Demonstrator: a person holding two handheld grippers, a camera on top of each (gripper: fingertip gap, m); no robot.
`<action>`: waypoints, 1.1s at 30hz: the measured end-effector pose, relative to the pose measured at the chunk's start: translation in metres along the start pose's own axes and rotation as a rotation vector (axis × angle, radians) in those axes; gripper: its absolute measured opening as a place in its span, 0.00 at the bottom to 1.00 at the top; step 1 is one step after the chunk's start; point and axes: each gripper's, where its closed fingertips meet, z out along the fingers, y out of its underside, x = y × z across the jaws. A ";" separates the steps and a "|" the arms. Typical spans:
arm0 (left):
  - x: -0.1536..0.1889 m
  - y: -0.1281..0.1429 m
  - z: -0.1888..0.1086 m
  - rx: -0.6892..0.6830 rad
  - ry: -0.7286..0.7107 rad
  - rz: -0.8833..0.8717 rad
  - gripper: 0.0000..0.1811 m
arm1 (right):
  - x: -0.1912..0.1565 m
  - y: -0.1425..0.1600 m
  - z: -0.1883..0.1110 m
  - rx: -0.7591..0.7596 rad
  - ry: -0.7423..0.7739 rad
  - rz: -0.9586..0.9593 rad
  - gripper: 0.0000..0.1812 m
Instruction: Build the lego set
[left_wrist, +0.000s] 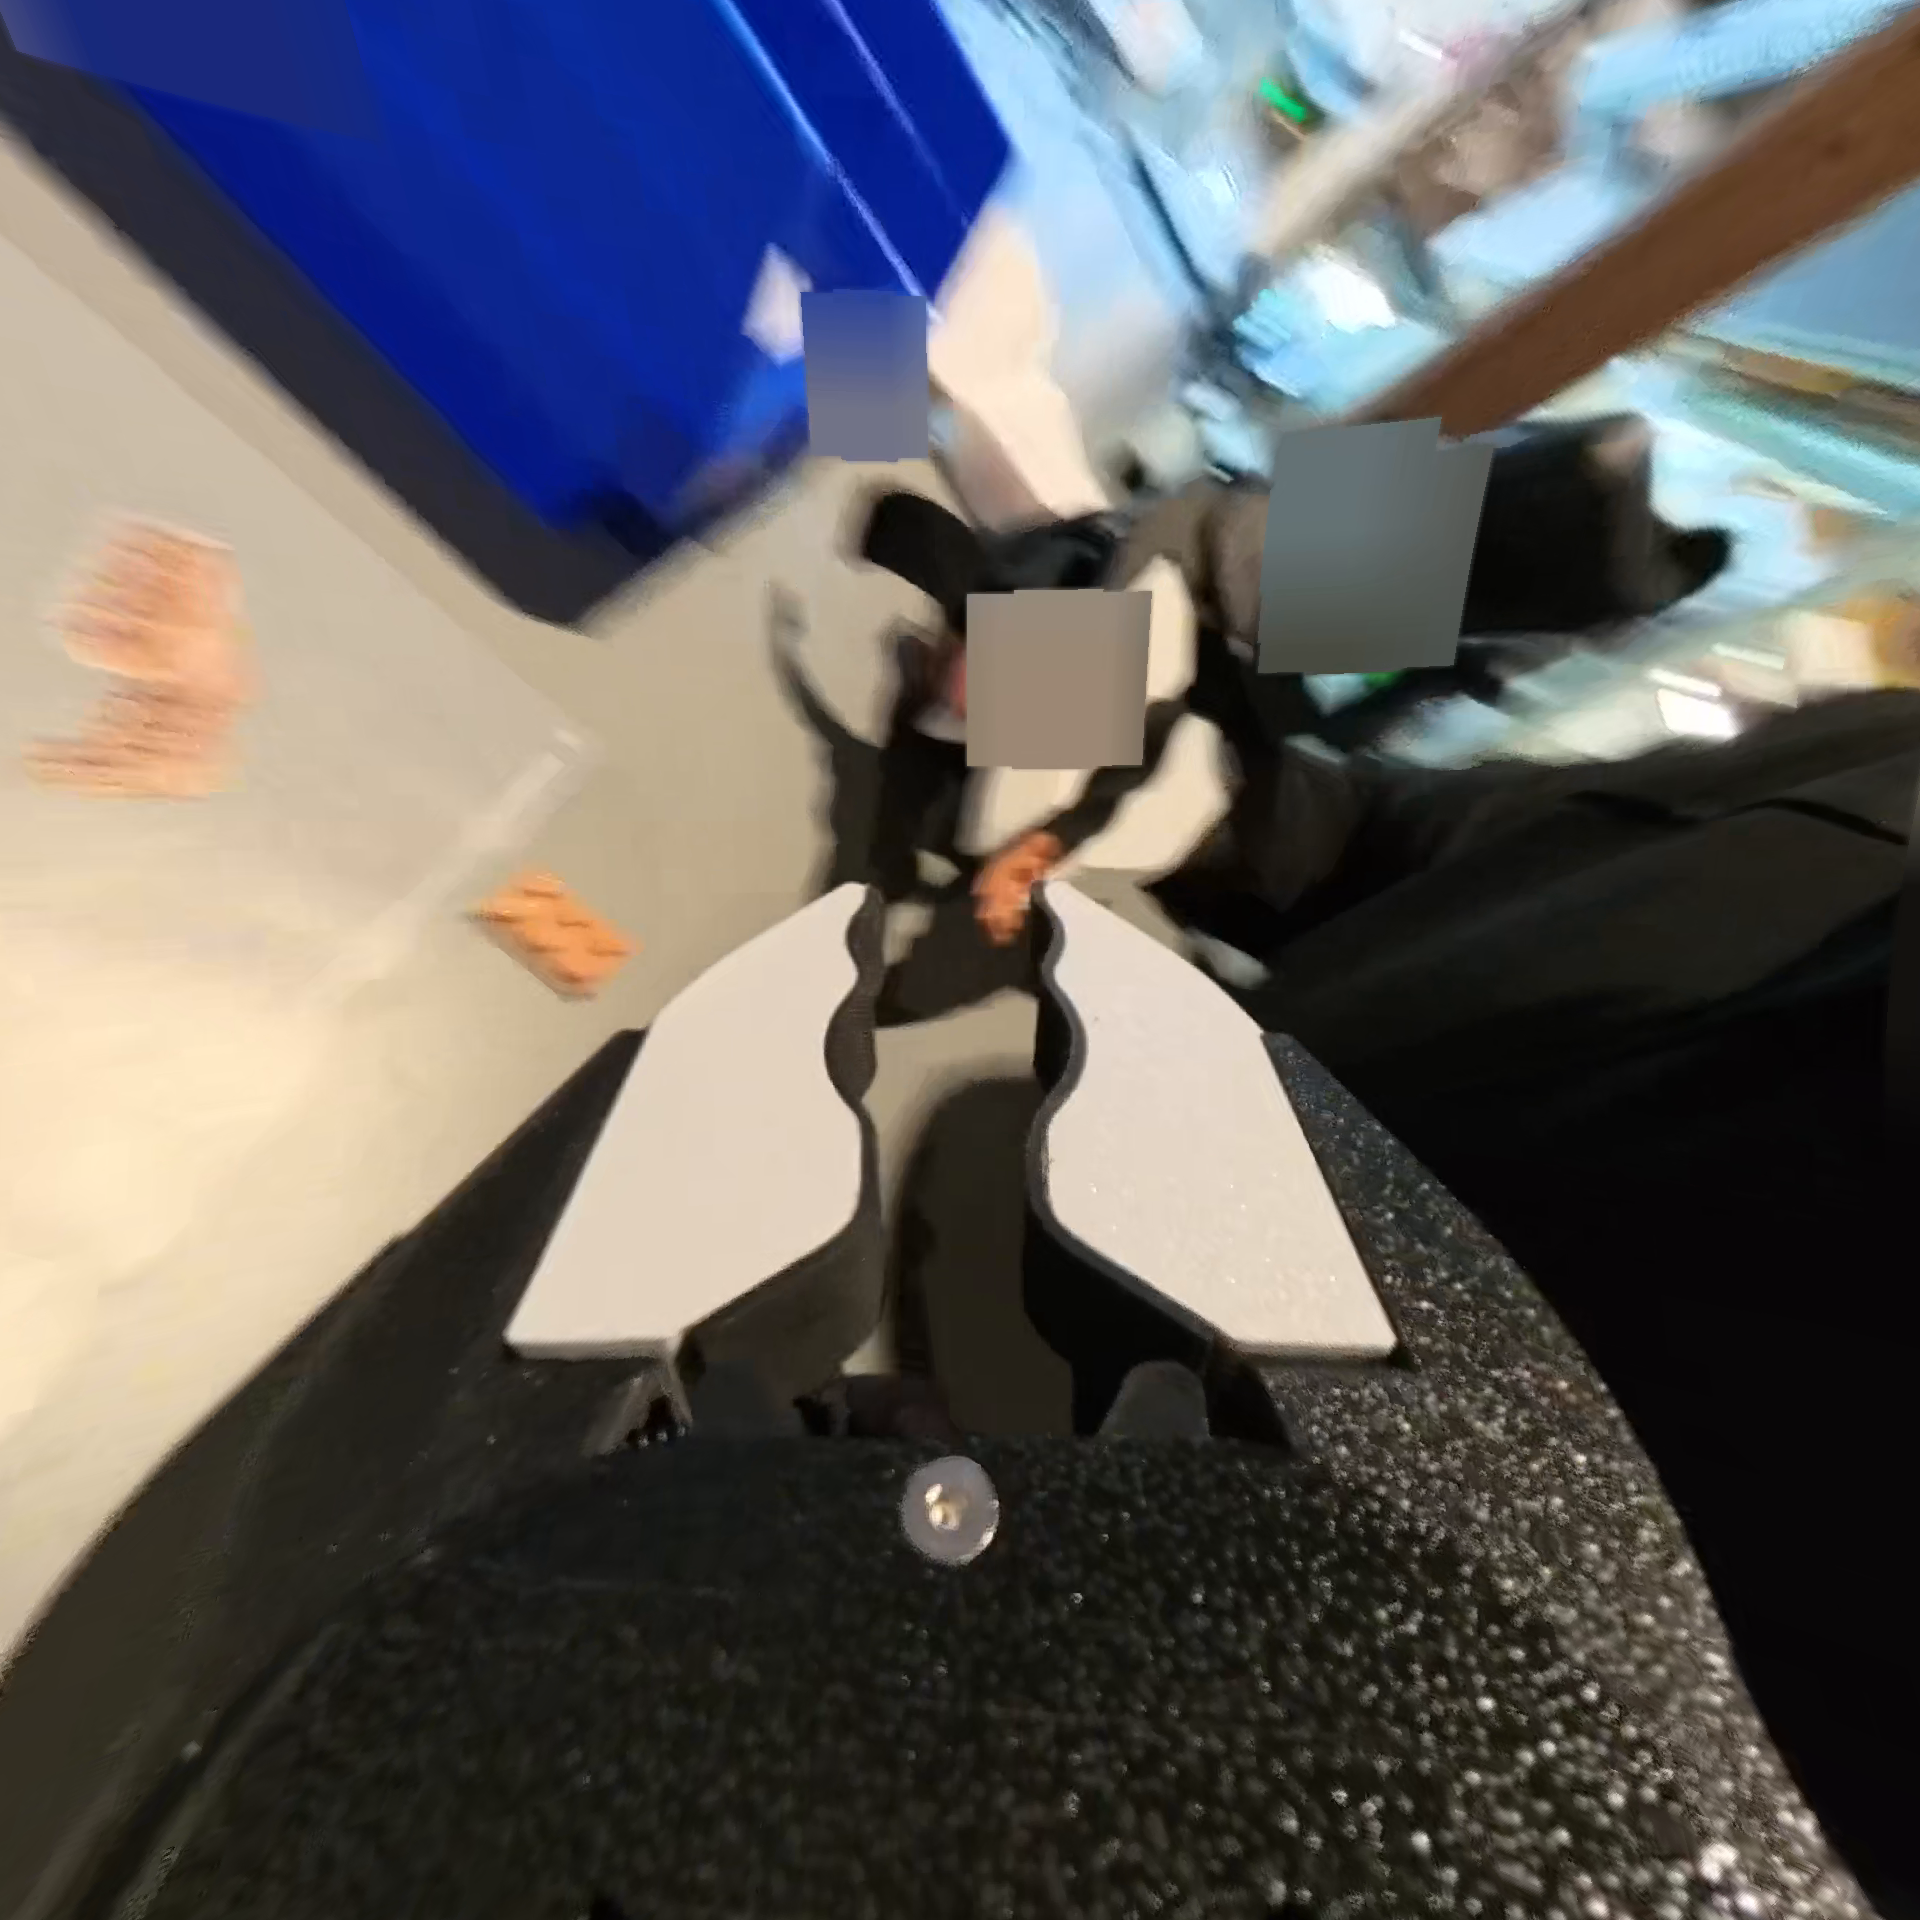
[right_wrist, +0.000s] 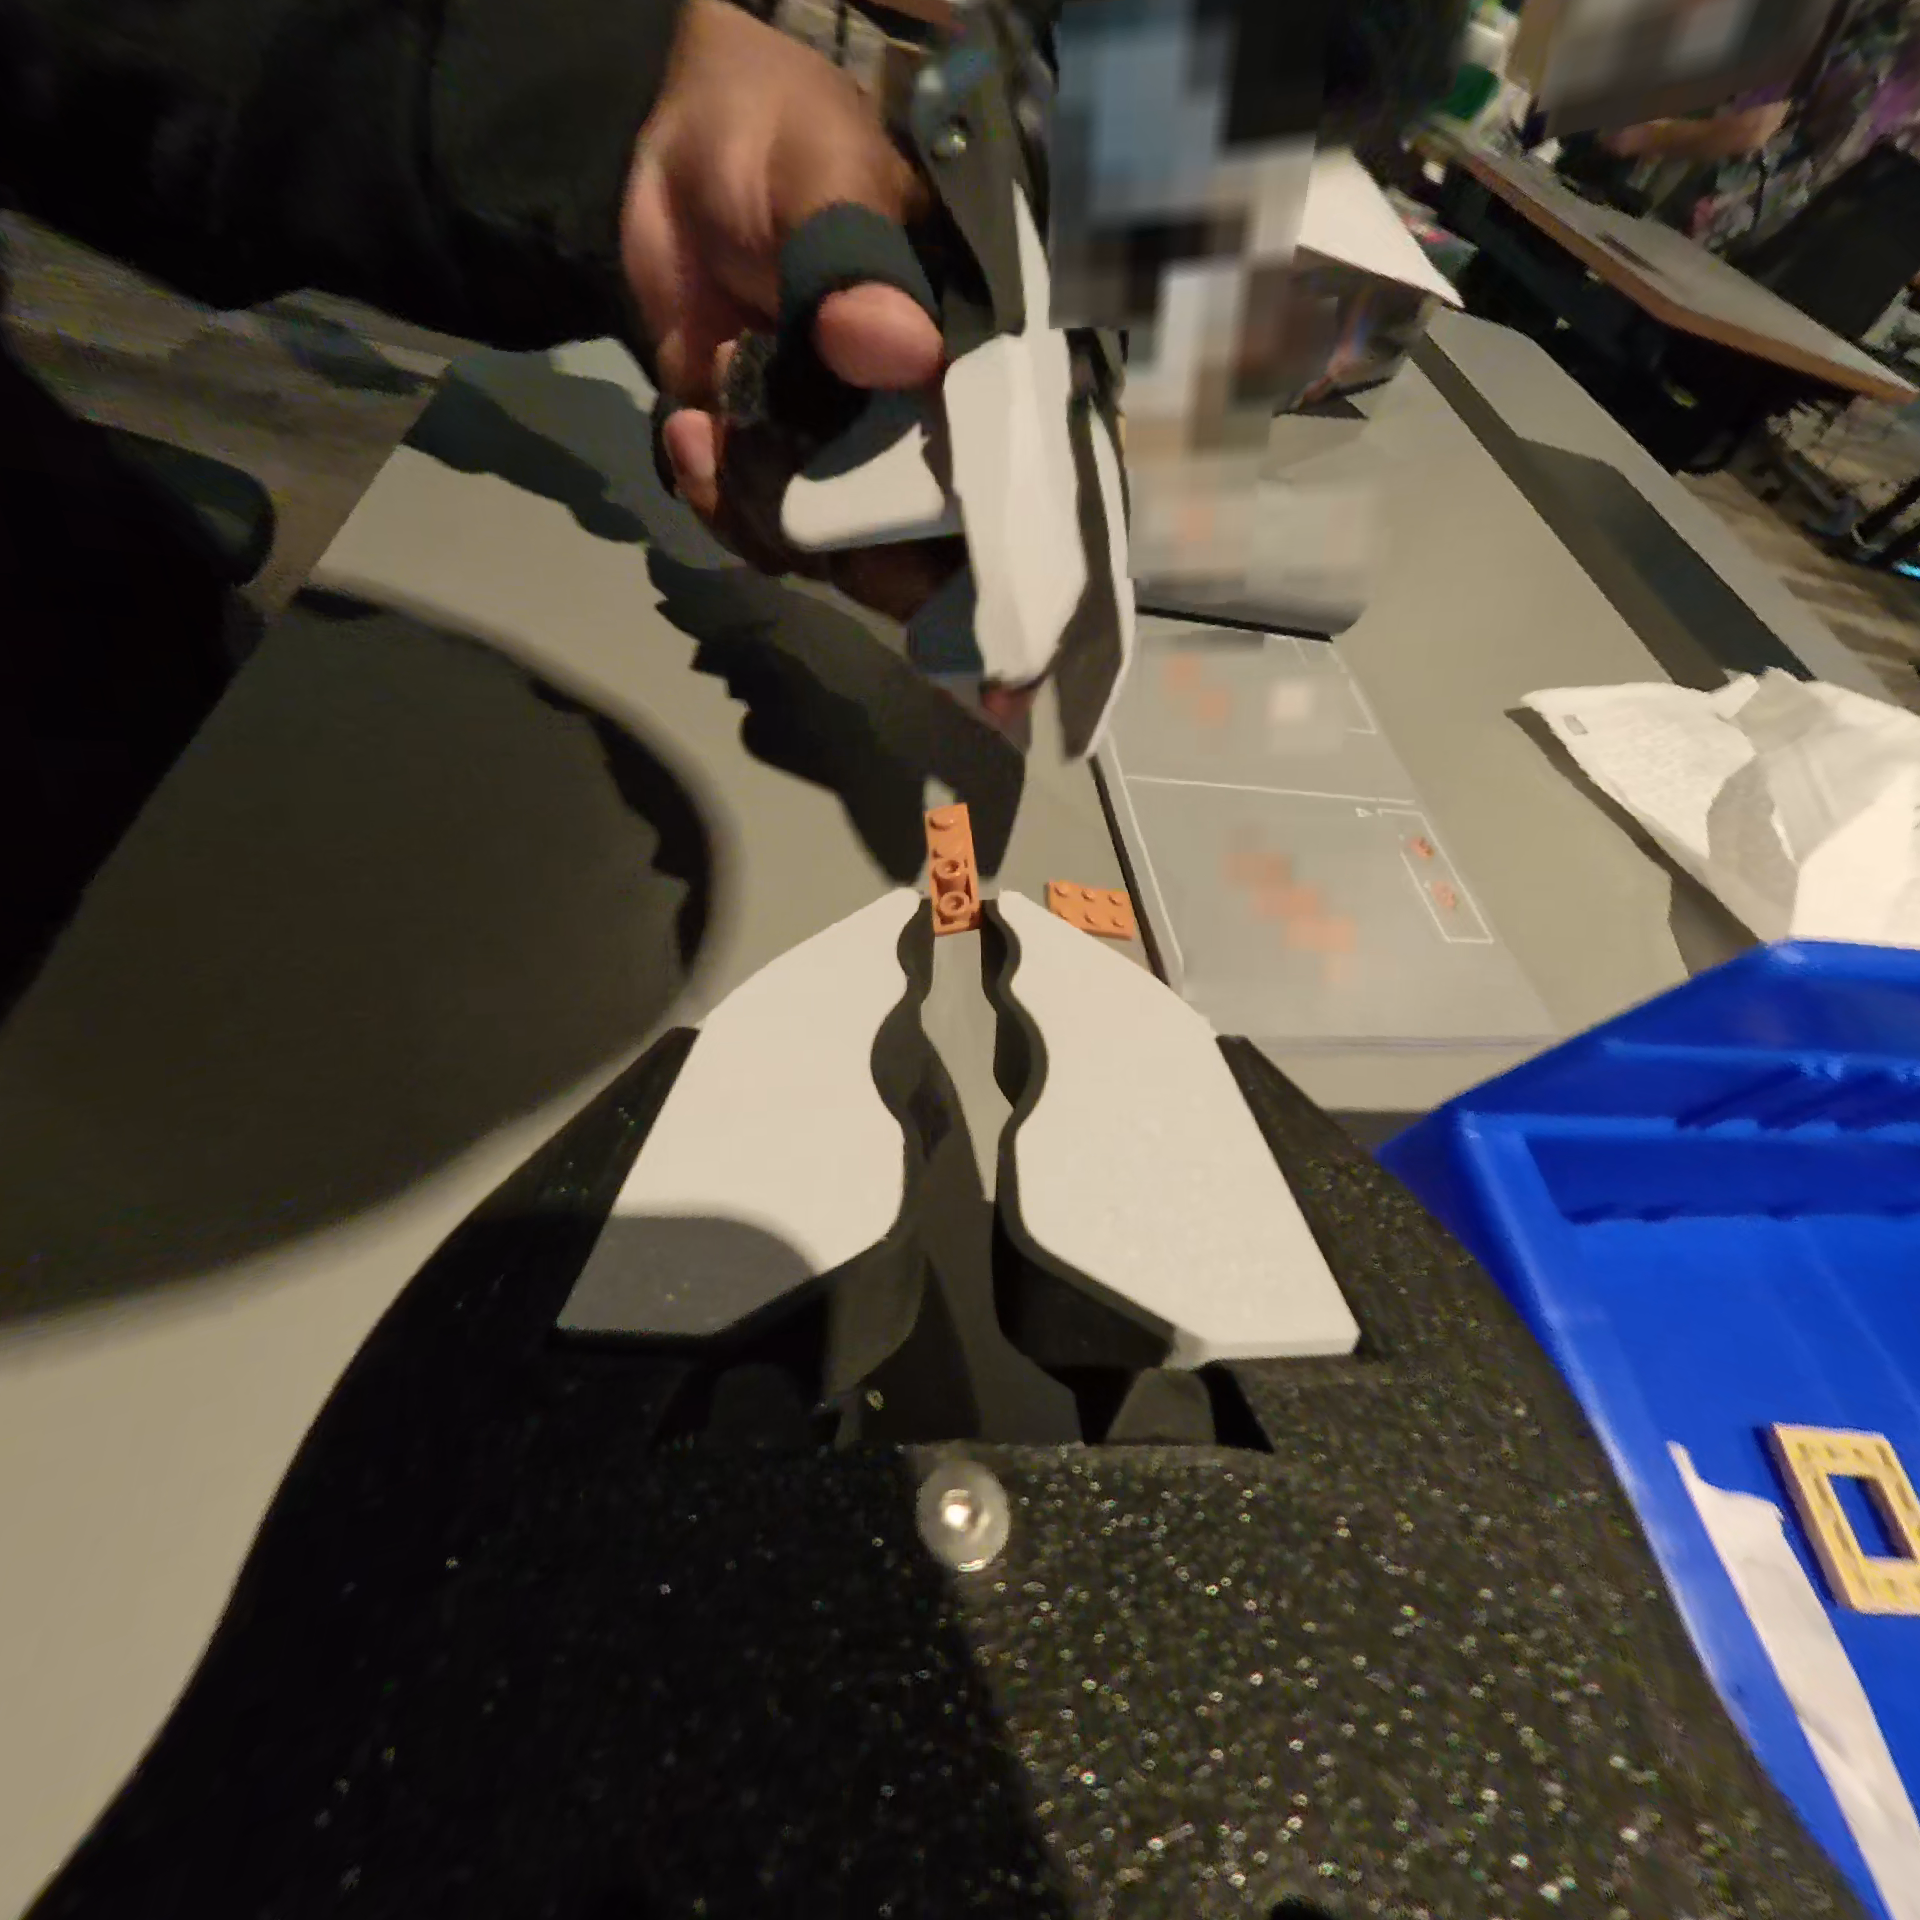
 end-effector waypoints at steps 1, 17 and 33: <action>-0.010 -0.005 -0.006 0.039 -0.095 0.035 0.14 | 0.002 0.000 -0.001 -0.002 0.013 0.002 0.04; -0.072 0.010 0.006 -0.072 -0.999 0.317 0.19 | 0.021 -0.005 -0.010 -0.013 0.170 0.034 0.04; -0.058 0.028 0.026 -0.276 -0.670 0.645 0.08 | 0.028 -0.001 -0.016 -0.011 0.144 0.079 0.04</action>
